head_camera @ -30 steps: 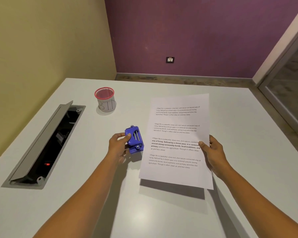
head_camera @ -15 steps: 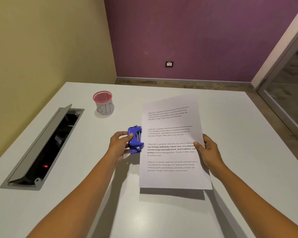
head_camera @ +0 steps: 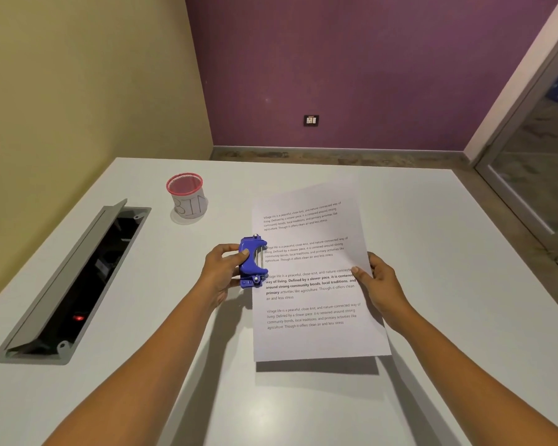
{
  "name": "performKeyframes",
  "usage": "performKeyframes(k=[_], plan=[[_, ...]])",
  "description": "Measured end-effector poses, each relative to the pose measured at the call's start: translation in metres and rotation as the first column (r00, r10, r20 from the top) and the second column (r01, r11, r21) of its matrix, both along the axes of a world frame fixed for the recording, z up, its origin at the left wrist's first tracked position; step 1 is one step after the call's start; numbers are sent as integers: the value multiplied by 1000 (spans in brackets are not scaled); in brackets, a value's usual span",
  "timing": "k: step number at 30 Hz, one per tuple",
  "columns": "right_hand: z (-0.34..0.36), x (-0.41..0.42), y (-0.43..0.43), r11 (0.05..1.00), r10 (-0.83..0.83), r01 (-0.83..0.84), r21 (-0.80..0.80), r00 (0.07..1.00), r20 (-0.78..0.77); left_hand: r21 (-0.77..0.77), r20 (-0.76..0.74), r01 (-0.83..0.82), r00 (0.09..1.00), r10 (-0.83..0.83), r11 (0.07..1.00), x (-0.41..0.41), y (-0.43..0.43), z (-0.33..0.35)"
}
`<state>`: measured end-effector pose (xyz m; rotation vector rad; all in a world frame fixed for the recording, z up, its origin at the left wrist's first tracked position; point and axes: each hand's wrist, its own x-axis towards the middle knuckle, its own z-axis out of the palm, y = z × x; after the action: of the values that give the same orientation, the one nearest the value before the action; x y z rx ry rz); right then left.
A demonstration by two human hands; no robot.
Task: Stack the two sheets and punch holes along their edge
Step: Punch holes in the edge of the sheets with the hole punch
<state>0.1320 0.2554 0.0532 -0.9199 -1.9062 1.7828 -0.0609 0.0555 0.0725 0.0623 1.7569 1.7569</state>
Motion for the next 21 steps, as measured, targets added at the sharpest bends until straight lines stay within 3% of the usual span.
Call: performKeyframes(k=[7,21], plan=[[-7,-4,7,999,7,-6,-50,1000,20,-37,8,8,1000,-7,999,-4,7,-7],[-63,-9,12,982,-55,77,-174,990,128,-277,-12,27,999,-32,960,-8,33,-52]])
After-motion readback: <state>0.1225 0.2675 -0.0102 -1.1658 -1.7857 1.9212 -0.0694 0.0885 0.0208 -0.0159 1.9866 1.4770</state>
